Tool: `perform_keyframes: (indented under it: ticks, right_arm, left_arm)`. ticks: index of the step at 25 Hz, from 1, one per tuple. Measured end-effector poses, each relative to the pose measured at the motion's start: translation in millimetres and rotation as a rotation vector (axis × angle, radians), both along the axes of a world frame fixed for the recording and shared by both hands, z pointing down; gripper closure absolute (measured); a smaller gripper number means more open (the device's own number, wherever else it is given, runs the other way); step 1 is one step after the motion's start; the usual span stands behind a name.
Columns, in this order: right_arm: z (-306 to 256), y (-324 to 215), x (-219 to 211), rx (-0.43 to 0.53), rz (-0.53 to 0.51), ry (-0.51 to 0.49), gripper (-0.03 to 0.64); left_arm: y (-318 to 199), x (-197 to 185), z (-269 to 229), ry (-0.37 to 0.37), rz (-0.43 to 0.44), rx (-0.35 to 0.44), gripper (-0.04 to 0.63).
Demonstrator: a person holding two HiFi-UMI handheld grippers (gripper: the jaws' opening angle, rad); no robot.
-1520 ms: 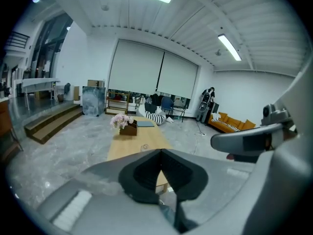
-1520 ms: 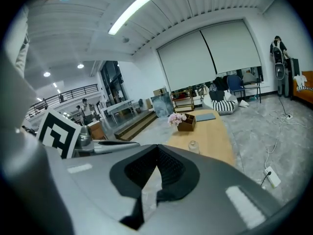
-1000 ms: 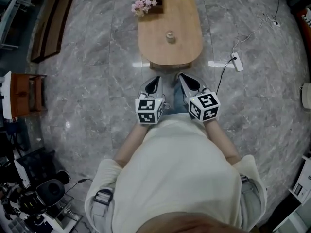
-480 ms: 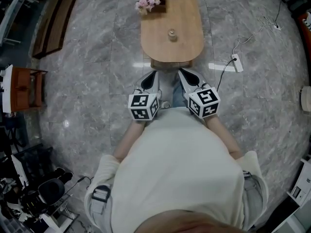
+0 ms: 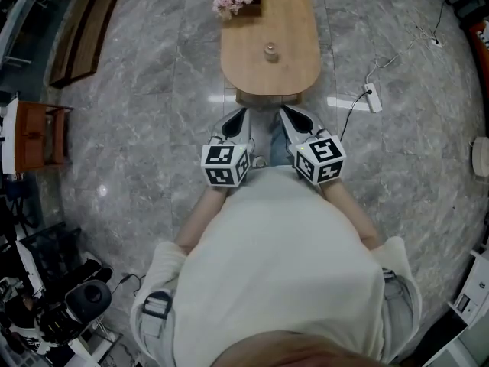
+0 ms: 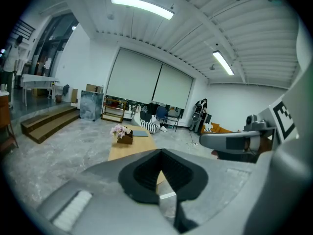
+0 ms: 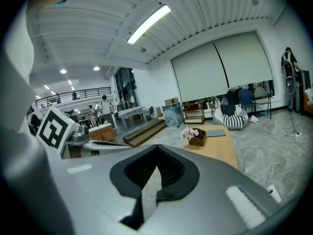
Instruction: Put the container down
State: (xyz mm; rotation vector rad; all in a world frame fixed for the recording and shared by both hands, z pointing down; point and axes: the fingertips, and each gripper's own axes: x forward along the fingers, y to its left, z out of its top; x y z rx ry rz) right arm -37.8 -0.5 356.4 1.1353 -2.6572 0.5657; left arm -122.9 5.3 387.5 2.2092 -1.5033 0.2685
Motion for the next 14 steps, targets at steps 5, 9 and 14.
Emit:
perform_keyframes:
  ticks: [5,9,14]
  right_arm:
    - [1.6,0.4,-0.3,-0.004,-0.007,-0.002,0.618]
    - [1.3,-0.8,-1.8,-0.008,-0.003,-0.009,0.618]
    - [2.1,-1.0,-3.0,-0.011,-0.002,-0.013,0.618]
  left_arm:
    - [-0.3,1.5,0.9,0.000,0.001,-0.005,0.594]
    - [-1.2,-1.1,1.4,0.001,-0.003,-0.007,0.594]
    - [-0.5,-3.2,3.2,-0.001,-0.007,-0.011,0.594]
